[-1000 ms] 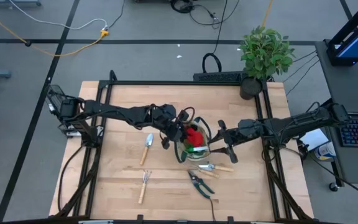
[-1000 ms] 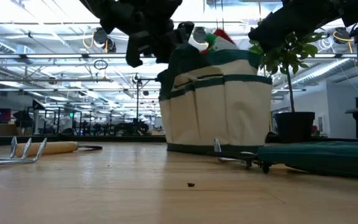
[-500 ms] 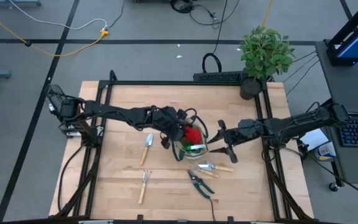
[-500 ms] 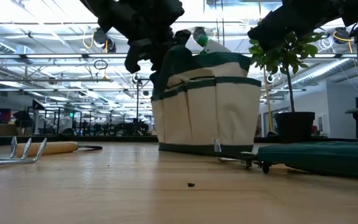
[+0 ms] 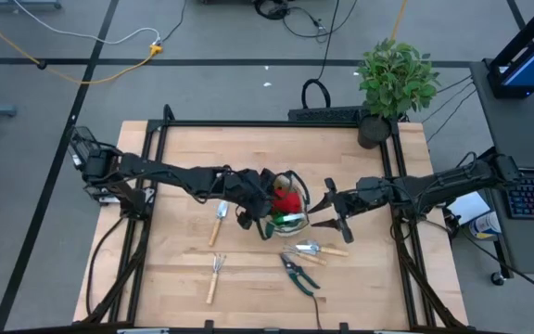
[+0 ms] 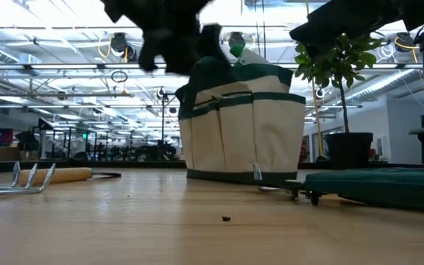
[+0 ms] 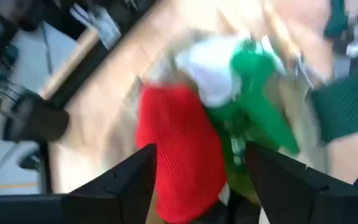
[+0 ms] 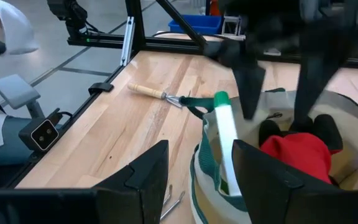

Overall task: Pick & Place Garden tools in Gardening bag
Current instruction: Put the red gloves into the white gardening bag

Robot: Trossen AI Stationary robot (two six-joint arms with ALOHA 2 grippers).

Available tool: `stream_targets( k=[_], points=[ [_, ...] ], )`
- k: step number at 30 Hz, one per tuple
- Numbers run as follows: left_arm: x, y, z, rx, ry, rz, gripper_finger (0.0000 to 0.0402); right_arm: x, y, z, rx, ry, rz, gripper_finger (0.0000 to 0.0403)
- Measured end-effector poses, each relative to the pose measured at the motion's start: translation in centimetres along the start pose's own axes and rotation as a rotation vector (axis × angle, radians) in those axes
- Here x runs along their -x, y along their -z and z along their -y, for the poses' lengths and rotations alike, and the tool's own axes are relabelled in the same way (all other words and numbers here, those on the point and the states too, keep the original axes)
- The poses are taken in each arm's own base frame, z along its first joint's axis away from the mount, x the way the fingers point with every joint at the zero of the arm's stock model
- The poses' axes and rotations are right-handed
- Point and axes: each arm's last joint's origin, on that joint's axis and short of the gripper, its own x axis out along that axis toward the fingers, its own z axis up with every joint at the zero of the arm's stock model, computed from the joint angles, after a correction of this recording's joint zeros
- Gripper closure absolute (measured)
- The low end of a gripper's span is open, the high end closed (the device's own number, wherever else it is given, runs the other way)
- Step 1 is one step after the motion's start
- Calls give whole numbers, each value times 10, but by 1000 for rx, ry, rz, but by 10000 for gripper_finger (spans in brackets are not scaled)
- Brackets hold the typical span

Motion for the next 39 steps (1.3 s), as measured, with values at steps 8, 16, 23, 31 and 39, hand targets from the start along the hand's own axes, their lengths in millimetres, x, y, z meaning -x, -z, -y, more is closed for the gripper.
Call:
stream_targets(
  k=[8,16,23,31,39],
  points=[
    [23,-22,-16,3,-96,113,191,0,0,0,3,0,0,232],
    [-3,-6,-15,71,-65,60,354,0,0,0,2,-4,-5,232],
    [-2,2,-24,182,-77,65,395,0,0,0,3,-4,-5,232],
    [-29,16,-15,230,13,40,398,0,0,0,3,-4,-5,232],
    [-44,40,-3,307,106,-129,397,0,1,0,3,-5,-9,232]
  ],
)
